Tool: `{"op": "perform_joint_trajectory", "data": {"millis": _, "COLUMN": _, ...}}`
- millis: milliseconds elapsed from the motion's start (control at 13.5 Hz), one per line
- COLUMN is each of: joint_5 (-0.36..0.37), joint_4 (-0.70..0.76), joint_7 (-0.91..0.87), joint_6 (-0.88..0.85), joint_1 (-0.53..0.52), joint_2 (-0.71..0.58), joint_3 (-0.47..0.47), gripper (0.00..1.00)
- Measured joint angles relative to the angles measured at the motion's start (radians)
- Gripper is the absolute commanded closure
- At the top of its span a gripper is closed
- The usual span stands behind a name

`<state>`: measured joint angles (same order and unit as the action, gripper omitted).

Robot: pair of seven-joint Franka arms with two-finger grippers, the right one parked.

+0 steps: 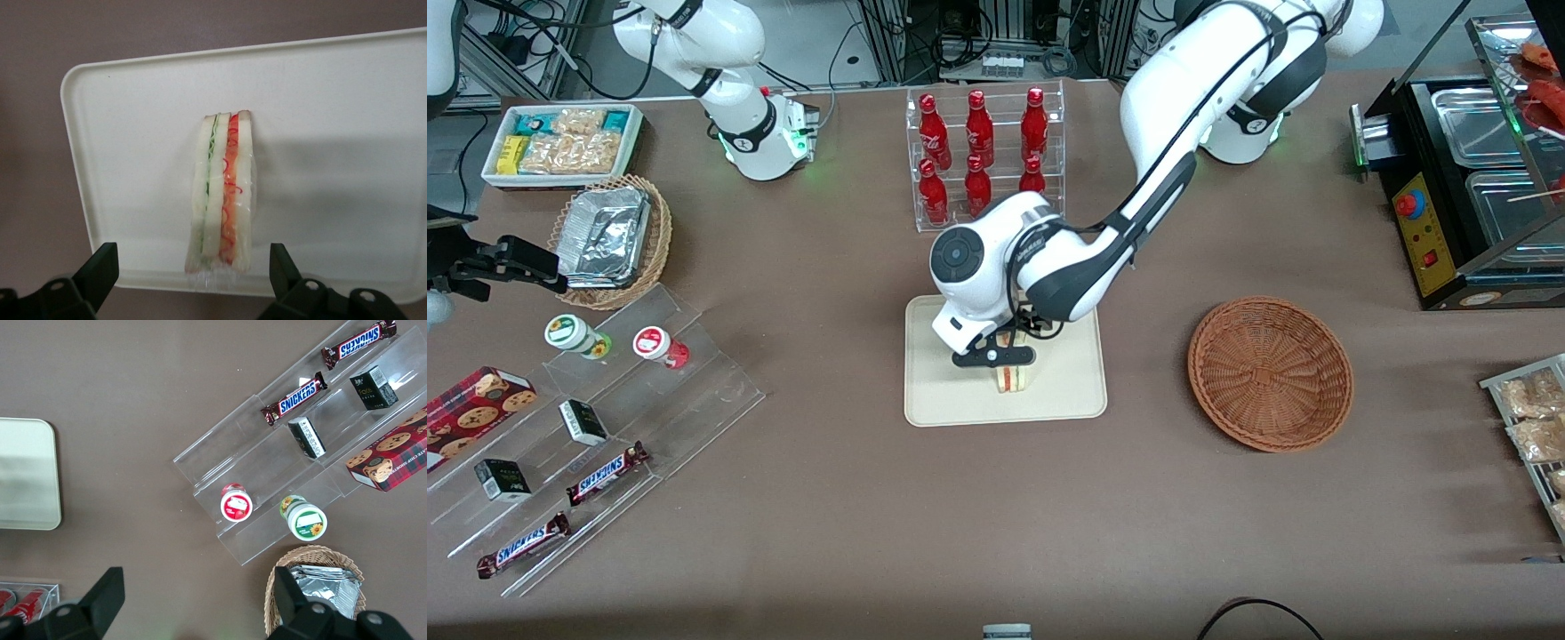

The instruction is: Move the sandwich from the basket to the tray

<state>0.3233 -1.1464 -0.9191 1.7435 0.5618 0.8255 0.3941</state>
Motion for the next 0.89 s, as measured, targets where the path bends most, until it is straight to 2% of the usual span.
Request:
{"op": "perform_joint_trajectory", "data": {"millis": 296, "joint_5": -0.086, "joint_4": 0.01, "joint_7": 0.101, "joint_6": -0.029, "joint_1": -0.049, "joint_2": -0.073, "joint_3": -0.006, "gripper": 0.0}}
{"op": "perform_joint_trajectory", "data": {"millis": 667, "joint_5": -0.099, "joint_4": 0.011, "joint_7": 0.269, "joint_6": -0.107, "joint_1": -0.153, "joint_2": -0.161, "joint_3": -0.009, "gripper": 0.0}}
{"op": "perform_joint_trajectory", "data": {"millis": 889, "joint_5": -0.099, "joint_4": -0.015, "joint_7": 0.293, "joint_6": -0.164, "joint_1": -0.209, "joint_2": -0.214, "joint_3": -0.012, "gripper": 0.0}}
